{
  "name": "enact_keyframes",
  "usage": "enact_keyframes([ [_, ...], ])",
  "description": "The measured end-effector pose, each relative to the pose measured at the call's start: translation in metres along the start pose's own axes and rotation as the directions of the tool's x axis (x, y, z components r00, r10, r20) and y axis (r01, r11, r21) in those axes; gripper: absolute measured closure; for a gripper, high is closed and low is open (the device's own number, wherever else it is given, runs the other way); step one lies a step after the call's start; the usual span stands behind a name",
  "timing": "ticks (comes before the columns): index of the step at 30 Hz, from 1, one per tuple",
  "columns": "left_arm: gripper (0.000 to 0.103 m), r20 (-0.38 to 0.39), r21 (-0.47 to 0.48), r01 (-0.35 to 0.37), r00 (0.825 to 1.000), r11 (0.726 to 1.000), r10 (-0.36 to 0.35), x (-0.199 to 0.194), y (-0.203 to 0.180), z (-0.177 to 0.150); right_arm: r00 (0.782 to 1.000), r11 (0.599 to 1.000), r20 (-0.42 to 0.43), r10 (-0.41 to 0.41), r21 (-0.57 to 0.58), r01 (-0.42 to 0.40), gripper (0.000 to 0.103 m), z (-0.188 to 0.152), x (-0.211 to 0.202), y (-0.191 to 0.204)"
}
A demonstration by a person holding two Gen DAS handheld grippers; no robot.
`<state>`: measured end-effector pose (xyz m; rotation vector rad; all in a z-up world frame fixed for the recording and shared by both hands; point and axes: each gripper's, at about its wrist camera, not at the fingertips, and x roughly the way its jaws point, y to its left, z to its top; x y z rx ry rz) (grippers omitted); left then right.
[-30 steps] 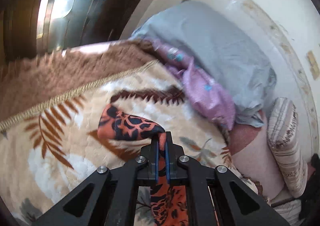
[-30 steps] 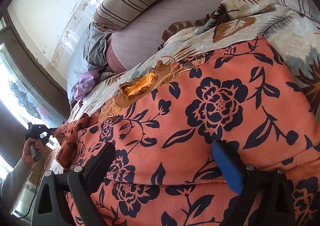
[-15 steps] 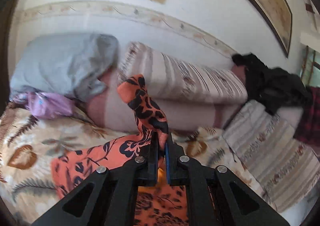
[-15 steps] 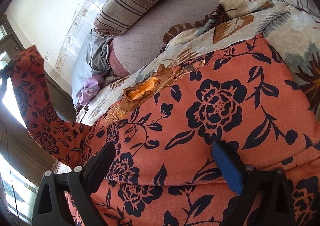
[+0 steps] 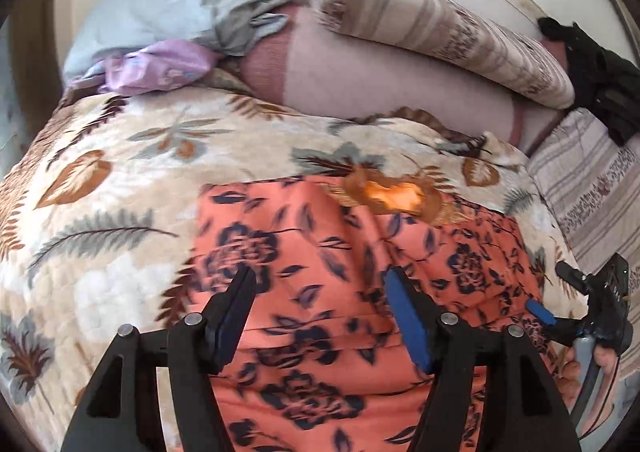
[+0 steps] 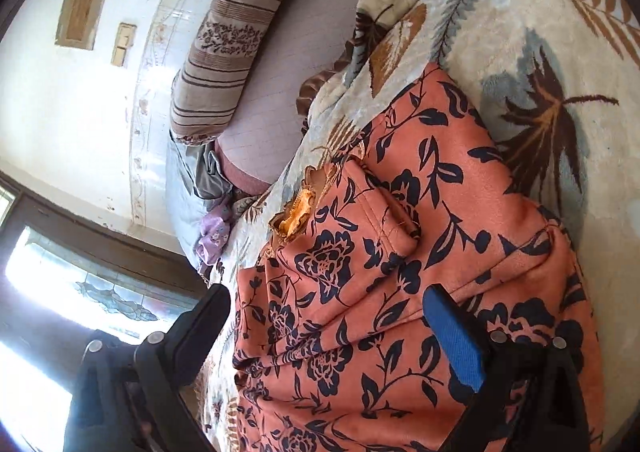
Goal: Fold small clothes
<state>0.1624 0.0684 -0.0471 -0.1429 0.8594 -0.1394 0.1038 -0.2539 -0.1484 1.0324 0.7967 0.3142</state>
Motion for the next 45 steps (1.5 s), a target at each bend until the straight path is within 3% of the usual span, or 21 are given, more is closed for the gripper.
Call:
enact_keyframes([
  [4,0.034,-0.014,-0.120,-0.062,0.998,0.991,0.060,-0.007,0.064,-0.021,0.983,0.983,-0.029,-0.184,0.015,0.184,0.006,0.018,0.031,0.001],
  [7,0.034,-0.031,-0.188,-0.072,0.997,0.980,0.067,-0.007,0.092,-0.040,0.938,0.938,-0.059,-0.342,-0.075,0.338,0.019,0.023,0.056,0.014],
  [9,0.034,-0.039,-0.220,-0.073,0.997,0.973,0.066,-0.003,0.101,-0.047,0.904,0.906,-0.120,-0.410,-0.167,0.388,0.090,0.023,0.074,0.030],
  [10,0.034,-0.044,-0.233,-0.070,0.997,0.970,0.061,0.000,0.105,-0.050,0.888,0.883,-0.107,-0.447,-0.214,0.418,0.098,0.022,0.077,0.041],
  [11,0.034,-0.046,-0.239,-0.064,0.997,0.969,0.055,0.001,0.106,-0.052,0.880,0.856,-0.064,-0.471,-0.275,0.439,0.098,0.021,0.074,0.057],
  [14,0.034,-0.025,-0.219,-0.060,0.998,0.974,0.056,-0.001,0.104,-0.052,0.903,0.828,0.102,-0.418,-0.365,0.425,0.098,0.015,0.034,0.114],
  [17,0.034,0.004,-0.186,-0.055,0.998,0.981,0.057,-0.002,0.097,-0.045,0.879,0.789,0.227,-0.420,-0.387,0.477,0.098,0.007,-0.004,0.123],
  [19,0.031,0.012,-0.175,-0.043,0.999,0.984,0.046,0.002,0.089,-0.037,0.865,0.794,0.172,-0.472,-0.344,0.501,0.095,0.007,0.001,0.088],
  [20,0.030,0.007,-0.170,-0.040,0.999,0.985,0.042,0.006,0.084,-0.032,0.860,0.801,0.088,-0.502,-0.327,0.501,0.093,0.007,0.013,0.068],
  [22,0.029,-0.010,-0.145,-0.033,0.999,0.989,0.032,0.017,0.070,-0.024,0.823,0.808,-0.089,-0.561,-0.275,0.521,0.093,0.002,0.034,0.021],
  [24,0.029,-0.027,-0.105,-0.037,0.999,0.994,0.035,0.029,0.056,-0.017,0.863,0.849,-0.055,-0.502,-0.220,0.480,0.093,-0.002,0.022,0.006],
  [28,0.028,-0.103,-0.013,-0.114,0.988,0.993,0.112,0.069,0.037,-0.012,0.871,0.847,0.039,-0.490,-0.214,0.486,0.077,0.005,-0.002,0.016],
  [30,0.027,-0.202,0.056,-0.192,0.959,0.980,0.199,0.099,0.035,-0.021,0.874,0.847,0.090,-0.477,-0.221,0.484,0.067,0.015,-0.010,0.026],
  [32,0.019,-0.177,0.030,-0.187,0.966,0.982,0.189,0.103,0.041,-0.027,0.863,0.838,0.152,-0.481,-0.208,0.504,0.015,0.021,-0.014,0.040],
  [34,0.013,-0.178,0.014,-0.192,0.965,0.981,0.191,0.102,0.046,-0.028,0.888,0.868,0.195,-0.417,-0.203,0.453,0.015,0.027,-0.018,0.048],
  [36,0.012,-0.170,0.028,-0.189,0.967,0.982,0.191,0.102,0.046,-0.029,0.954,0.932,0.112,-0.277,-0.211,0.295,0.015,0.036,-0.009,0.050],
  [38,0.011,-0.168,0.045,-0.197,0.965,0.979,0.202,0.102,0.045,-0.028,0.983,0.967,-0.006,-0.181,-0.186,0.177,0.015,0.040,0.017,0.042],
  [39,0.009,-0.172,0.043,-0.200,0.964,0.979,0.205,0.103,0.045,-0.027,0.984,0.974,-0.060,-0.168,-0.165,0.156,0.015,0.044,0.033,0.032],
  [41,0.008,-0.182,0.038,-0.199,0.962,0.979,0.203,0.104,0.046,-0.025,0.960,0.962,-0.101,-0.262,-0.107,0.251,0.018,0.053,0.056,-0.001],
  [43,0.008,-0.183,0.050,-0.199,0.962,0.979,0.205,0.104,0.046,-0.025,0.976,0.979,-0.066,-0.206,-0.010,0.206,0.027,0.060,0.050,-0.018],
  [45,0.008,-0.179,0.053,-0.196,0.963,0.979,0.202,0.105,0.047,-0.025,0.983,0.983,0.001,-0.182,-0.022,0.182,0.024,0.062,0.035,-0.005],
])
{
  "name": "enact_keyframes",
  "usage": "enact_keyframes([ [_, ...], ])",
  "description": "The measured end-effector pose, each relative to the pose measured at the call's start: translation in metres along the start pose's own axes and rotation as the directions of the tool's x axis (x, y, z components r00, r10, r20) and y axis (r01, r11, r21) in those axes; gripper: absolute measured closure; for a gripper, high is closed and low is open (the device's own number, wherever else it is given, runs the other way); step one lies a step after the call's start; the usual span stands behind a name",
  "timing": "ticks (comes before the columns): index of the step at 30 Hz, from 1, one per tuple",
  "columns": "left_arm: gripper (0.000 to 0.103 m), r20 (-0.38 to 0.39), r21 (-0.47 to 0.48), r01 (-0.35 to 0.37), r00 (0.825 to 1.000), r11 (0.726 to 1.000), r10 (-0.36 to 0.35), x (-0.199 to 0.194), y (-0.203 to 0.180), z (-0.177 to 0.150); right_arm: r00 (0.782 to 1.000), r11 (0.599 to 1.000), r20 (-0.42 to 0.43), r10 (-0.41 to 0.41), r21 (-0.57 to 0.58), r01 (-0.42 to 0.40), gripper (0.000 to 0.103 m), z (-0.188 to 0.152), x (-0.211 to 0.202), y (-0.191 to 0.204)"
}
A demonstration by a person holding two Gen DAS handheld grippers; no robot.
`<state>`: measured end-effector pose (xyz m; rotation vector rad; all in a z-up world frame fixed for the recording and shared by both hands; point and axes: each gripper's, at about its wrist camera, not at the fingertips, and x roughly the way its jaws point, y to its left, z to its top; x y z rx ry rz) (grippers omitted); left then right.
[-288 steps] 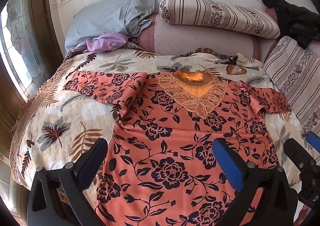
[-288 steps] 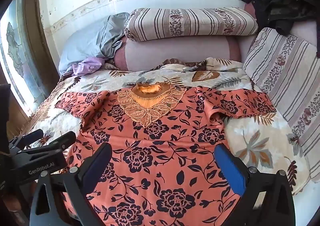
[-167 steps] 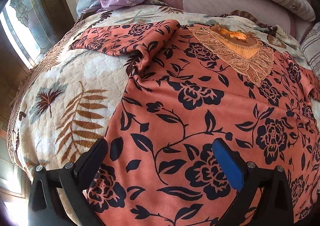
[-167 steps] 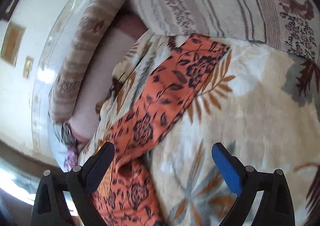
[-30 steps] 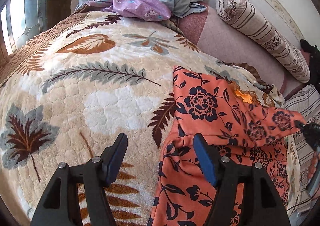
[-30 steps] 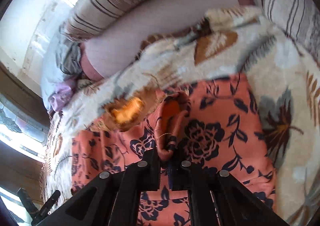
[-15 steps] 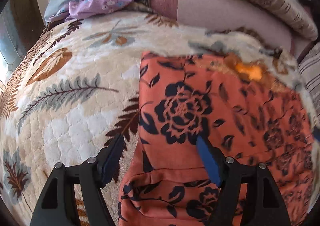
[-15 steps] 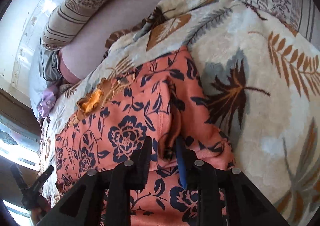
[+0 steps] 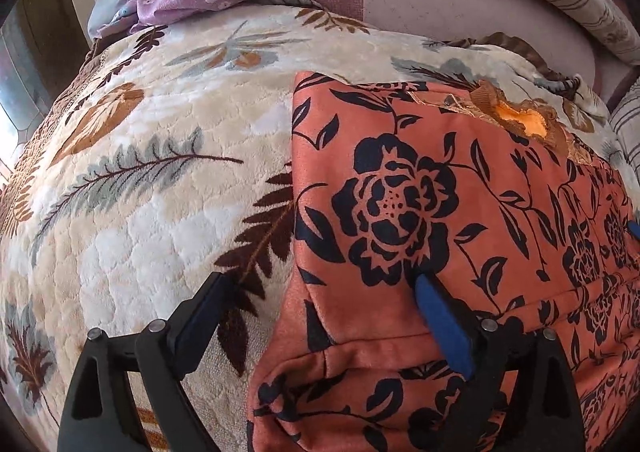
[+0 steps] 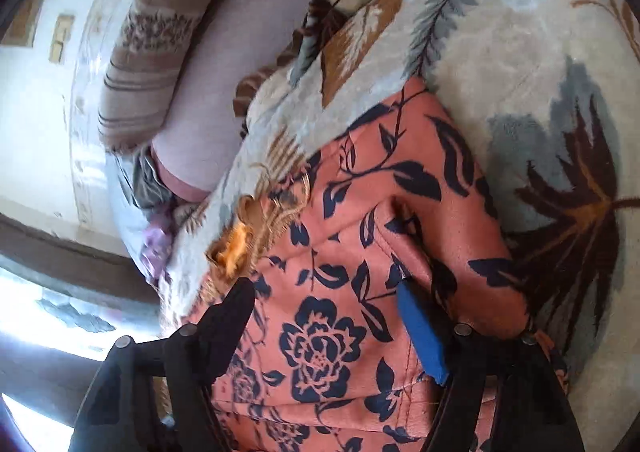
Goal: Fold small clothes
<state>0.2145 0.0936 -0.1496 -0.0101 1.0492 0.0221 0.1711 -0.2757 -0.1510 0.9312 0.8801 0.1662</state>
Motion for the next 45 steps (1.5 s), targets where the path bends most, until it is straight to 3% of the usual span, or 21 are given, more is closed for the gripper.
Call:
enact_keyframes([
  [2,0.004,0.007,-0.008,-0.012,1.000,1.000,0.012,0.002,0.000,-0.001,0.999,0.997,0.018,0.052,-0.066,-0.050,0.018,0.000,-0.005,0.009],
  [4,0.003,0.005,-0.016,-0.017,1.000,1.000,0.017,0.002,0.000,-0.001,0.993,0.992,-0.050,-0.103,-0.084,0.098,0.016,0.005,0.009,-0.002],
  [7,0.003,-0.016,-0.015,-0.029,0.999,0.999,0.029,-0.005,0.001,-0.001,0.999,0.999,0.001,-0.052,-0.010,0.052,0.018,0.005,-0.008,-0.004],
  [11,0.004,0.014,0.021,-0.075,0.997,0.997,0.075,-0.021,0.000,-0.005,0.999,0.992,0.034,0.013,-0.128,-0.009,0.017,-0.015,-0.040,0.025],
  [14,0.004,0.017,0.013,-0.078,0.997,0.997,0.078,-0.031,0.005,-0.012,0.997,0.983,-0.017,-0.075,-0.168,0.071,0.017,-0.036,-0.040,0.021],
  [20,0.004,0.034,-0.005,-0.077,0.996,0.997,0.077,-0.046,0.019,-0.014,0.993,0.966,-0.036,-0.115,-0.238,0.103,0.017,-0.061,-0.056,0.010],
  [28,0.005,0.075,-0.091,0.061,0.996,0.994,-0.054,-0.035,0.034,0.023,0.982,0.958,0.045,-0.185,-0.215,0.190,0.017,-0.001,-0.058,-0.013],
  [33,0.005,0.128,-0.054,0.193,0.974,0.980,-0.185,-0.039,-0.011,0.047,0.981,0.967,-0.016,-0.195,-0.172,0.190,0.019,0.052,-0.029,-0.036],
  [37,0.005,0.111,0.094,0.240,0.962,0.966,-0.250,-0.030,-0.076,0.044,0.983,0.973,-0.079,-0.168,-0.173,0.153,0.037,0.068,0.001,-0.038],
  [39,0.005,0.075,0.144,0.213,0.971,0.966,-0.225,-0.015,-0.099,0.039,0.976,0.969,-0.112,-0.185,-0.189,0.162,0.065,0.070,0.014,-0.035],
  [40,0.005,0.044,0.154,0.197,0.978,0.968,-0.206,-0.004,-0.106,0.037,0.967,0.959,-0.113,-0.230,-0.197,0.206,0.089,0.072,0.018,-0.035],
  [42,0.005,0.005,0.162,0.157,0.987,0.974,-0.160,0.012,-0.112,0.031,0.947,0.926,-0.036,-0.318,-0.224,0.303,0.093,0.077,0.013,-0.031],
  [44,0.005,0.031,0.190,0.122,0.991,0.974,-0.130,0.013,-0.117,0.028,0.897,0.861,0.050,-0.438,-0.263,0.435,0.096,0.075,0.010,-0.025],
  [45,0.005,0.027,0.193,0.117,0.992,0.974,-0.125,0.012,-0.118,0.028,0.898,0.861,0.046,-0.438,-0.266,0.434,0.096,0.073,0.009,-0.023],
])
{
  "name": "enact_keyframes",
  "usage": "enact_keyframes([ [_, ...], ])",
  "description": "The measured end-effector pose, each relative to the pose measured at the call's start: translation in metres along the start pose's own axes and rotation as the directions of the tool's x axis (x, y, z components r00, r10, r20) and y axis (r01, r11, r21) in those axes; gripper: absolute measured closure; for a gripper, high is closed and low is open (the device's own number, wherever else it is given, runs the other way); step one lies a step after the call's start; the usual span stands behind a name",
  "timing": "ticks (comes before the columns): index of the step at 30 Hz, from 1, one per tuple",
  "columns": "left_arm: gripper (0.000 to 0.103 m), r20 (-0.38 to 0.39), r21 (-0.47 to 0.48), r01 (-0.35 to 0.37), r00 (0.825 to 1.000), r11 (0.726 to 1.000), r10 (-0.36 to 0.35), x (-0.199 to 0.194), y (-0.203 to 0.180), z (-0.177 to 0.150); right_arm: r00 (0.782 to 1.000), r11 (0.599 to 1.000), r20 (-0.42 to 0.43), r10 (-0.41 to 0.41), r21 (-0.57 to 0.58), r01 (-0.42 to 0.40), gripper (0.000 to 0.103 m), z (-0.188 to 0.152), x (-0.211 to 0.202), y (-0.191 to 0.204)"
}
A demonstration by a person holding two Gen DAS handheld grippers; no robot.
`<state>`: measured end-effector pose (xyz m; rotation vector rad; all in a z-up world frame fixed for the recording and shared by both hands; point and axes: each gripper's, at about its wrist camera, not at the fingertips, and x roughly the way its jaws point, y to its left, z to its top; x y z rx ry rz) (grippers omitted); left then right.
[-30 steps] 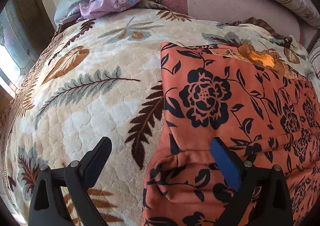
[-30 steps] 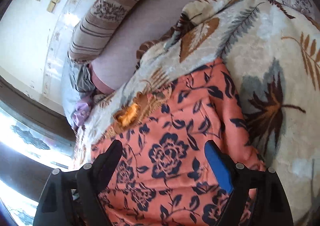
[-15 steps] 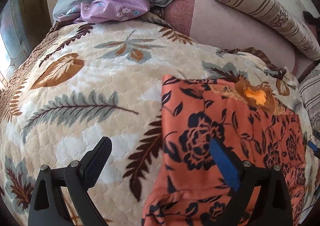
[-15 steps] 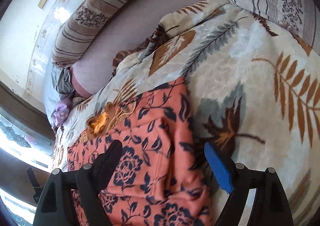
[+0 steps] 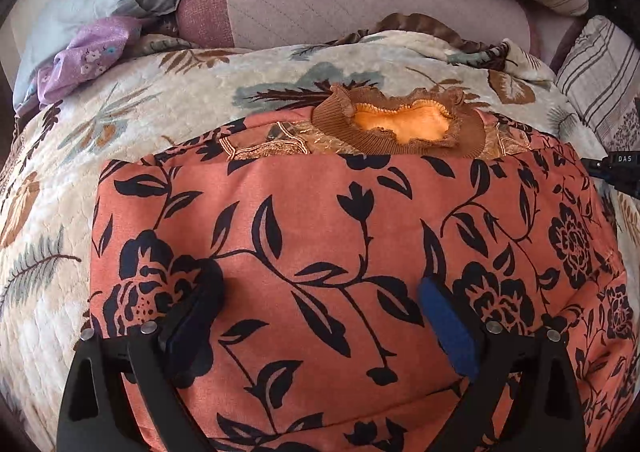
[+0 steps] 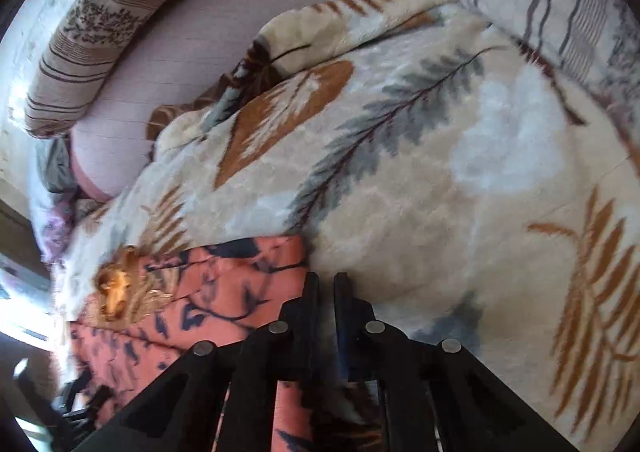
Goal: Fold small clothes
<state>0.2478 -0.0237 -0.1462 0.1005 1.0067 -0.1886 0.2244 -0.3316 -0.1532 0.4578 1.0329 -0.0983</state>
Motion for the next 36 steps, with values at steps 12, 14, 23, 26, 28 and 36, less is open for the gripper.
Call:
enact_keyframes([
  [12,0.005,0.120,-0.408,0.107,0.991,0.907,-0.063,-0.045,0.156,0.003,0.848,0.842,-0.004,0.530,-0.117,-0.526,0.003,-0.083,-0.069,0.099],
  [14,0.006,0.112,-0.482,0.153,0.987,0.863,-0.112,-0.033,0.186,0.007,0.863,0.856,-0.045,0.504,-0.108,-0.506,0.004,-0.096,-0.047,0.106],
  [23,0.091,-0.001,-0.431,0.175,0.981,0.885,-0.194,0.023,0.186,0.028,0.883,0.880,-0.107,0.457,-0.089,-0.466,0.006,-0.112,-0.011,0.103],
  [26,0.091,0.008,-0.338,0.069,0.997,0.939,-0.070,0.010,0.178,0.034,0.887,0.886,-0.116,0.446,-0.084,-0.457,0.006,-0.109,-0.011,0.104],
  [28,0.091,0.019,-0.314,0.001,1.000,0.949,0.005,-0.003,0.174,0.032,0.897,0.893,-0.111,0.428,-0.099,-0.438,0.006,-0.110,-0.010,0.107],
  [36,0.036,0.122,-0.245,-0.087,0.985,0.966,0.120,-0.082,0.161,0.005,0.923,0.919,-0.075,0.377,-0.092,-0.383,0.004,-0.112,-0.032,0.119],
])
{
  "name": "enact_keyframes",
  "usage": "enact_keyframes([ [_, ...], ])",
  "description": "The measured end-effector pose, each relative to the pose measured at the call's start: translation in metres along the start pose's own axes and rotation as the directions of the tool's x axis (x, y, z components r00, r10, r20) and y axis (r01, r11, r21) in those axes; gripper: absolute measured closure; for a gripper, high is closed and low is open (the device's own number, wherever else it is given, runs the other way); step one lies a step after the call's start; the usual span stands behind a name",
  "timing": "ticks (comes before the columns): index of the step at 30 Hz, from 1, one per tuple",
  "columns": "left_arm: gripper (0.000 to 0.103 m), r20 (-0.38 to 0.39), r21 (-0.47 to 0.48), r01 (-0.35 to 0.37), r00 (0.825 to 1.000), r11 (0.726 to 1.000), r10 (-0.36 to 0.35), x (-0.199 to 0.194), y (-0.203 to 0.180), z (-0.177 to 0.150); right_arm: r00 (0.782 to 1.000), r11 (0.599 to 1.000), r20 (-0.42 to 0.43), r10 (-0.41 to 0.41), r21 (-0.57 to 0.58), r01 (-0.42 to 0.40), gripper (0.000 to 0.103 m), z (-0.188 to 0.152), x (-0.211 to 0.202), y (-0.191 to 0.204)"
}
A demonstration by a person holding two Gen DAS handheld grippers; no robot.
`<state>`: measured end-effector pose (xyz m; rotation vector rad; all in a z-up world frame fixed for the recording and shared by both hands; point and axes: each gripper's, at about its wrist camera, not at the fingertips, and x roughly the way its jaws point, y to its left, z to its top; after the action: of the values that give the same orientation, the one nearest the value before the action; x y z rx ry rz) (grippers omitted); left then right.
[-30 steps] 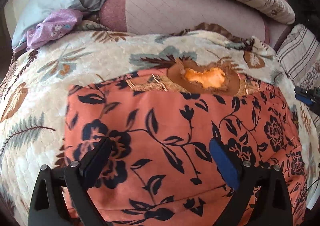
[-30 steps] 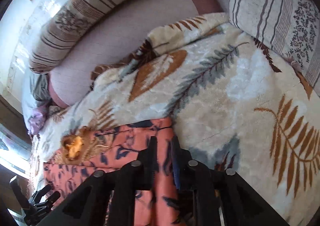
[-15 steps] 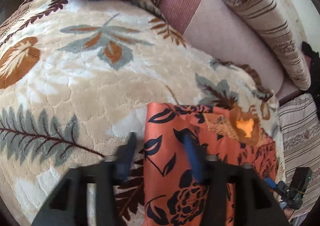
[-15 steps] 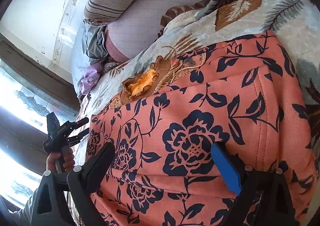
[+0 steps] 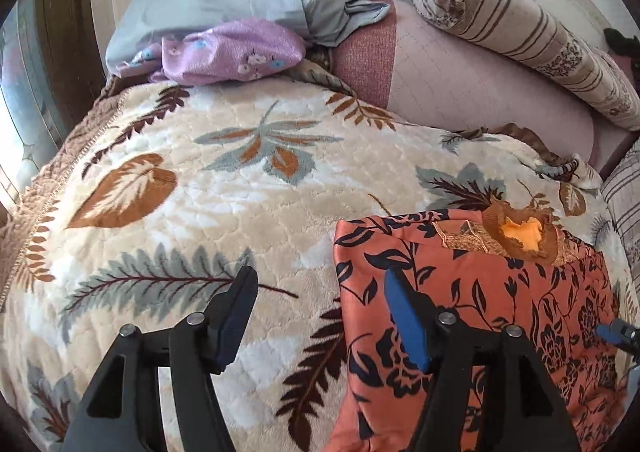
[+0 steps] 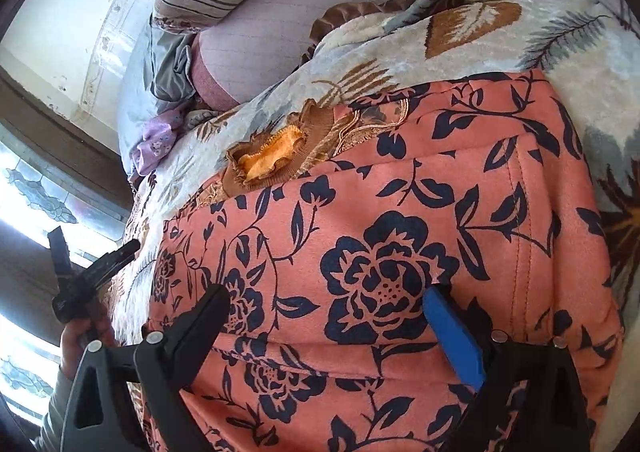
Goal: Fold small clothes
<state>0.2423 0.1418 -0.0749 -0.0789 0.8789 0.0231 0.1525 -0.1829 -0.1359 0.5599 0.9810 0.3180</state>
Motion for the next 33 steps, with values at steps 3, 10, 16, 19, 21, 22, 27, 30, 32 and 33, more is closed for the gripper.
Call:
enact_keyframes([
  [3,0.036,0.009,0.026,-0.018,1.000,0.999,0.018,-0.024,-0.006,-0.005,0.996,0.997,0.059,-0.071,0.000,0.071,0.004,0.000,-0.009,-0.005],
  [10,0.027,0.065,0.025,-0.030,0.997,0.999,0.029,-0.080,-0.013,-0.021,0.990,0.992,0.073,-0.117,0.063,0.112,0.006,0.001,-0.040,-0.004],
  [16,0.027,0.075,0.051,-0.043,0.996,0.998,0.039,-0.112,-0.017,-0.037,0.989,0.993,0.091,-0.114,0.021,0.112,0.006,-0.033,-0.105,0.001],
  [19,0.026,0.098,0.061,-0.069,0.993,0.996,0.062,-0.134,-0.019,-0.047,0.988,0.993,0.103,-0.115,0.043,0.111,0.006,-0.054,-0.144,-0.010],
  [21,0.021,0.118,0.063,-0.089,0.990,0.994,0.081,-0.150,-0.019,-0.056,0.983,0.991,0.131,-0.128,0.059,0.121,0.006,-0.072,-0.175,-0.019],
  [22,0.020,0.130,0.066,-0.103,0.987,0.993,0.094,-0.158,-0.019,-0.061,0.979,0.989,0.151,-0.139,0.062,0.131,0.006,-0.080,-0.191,-0.021],
  [27,0.015,0.128,0.054,-0.091,0.988,0.994,0.083,-0.190,-0.017,-0.097,0.956,0.980,0.223,-0.189,-0.012,0.197,0.006,-0.117,-0.260,-0.016],
  [30,0.011,0.058,0.005,-0.002,0.998,1.000,0.002,-0.192,-0.005,-0.137,0.982,0.986,0.117,-0.150,-0.053,0.157,0.005,-0.130,-0.263,-0.020],
  [32,0.012,-0.040,-0.035,0.039,0.998,0.999,-0.041,-0.179,0.004,-0.165,0.990,0.990,0.035,-0.138,-0.028,0.139,0.005,-0.140,-0.253,-0.036],
  [33,0.012,-0.079,-0.059,0.052,0.995,0.997,-0.057,-0.173,0.010,-0.180,0.991,0.991,-0.001,-0.135,0.007,0.135,0.005,-0.144,-0.247,-0.047],
])
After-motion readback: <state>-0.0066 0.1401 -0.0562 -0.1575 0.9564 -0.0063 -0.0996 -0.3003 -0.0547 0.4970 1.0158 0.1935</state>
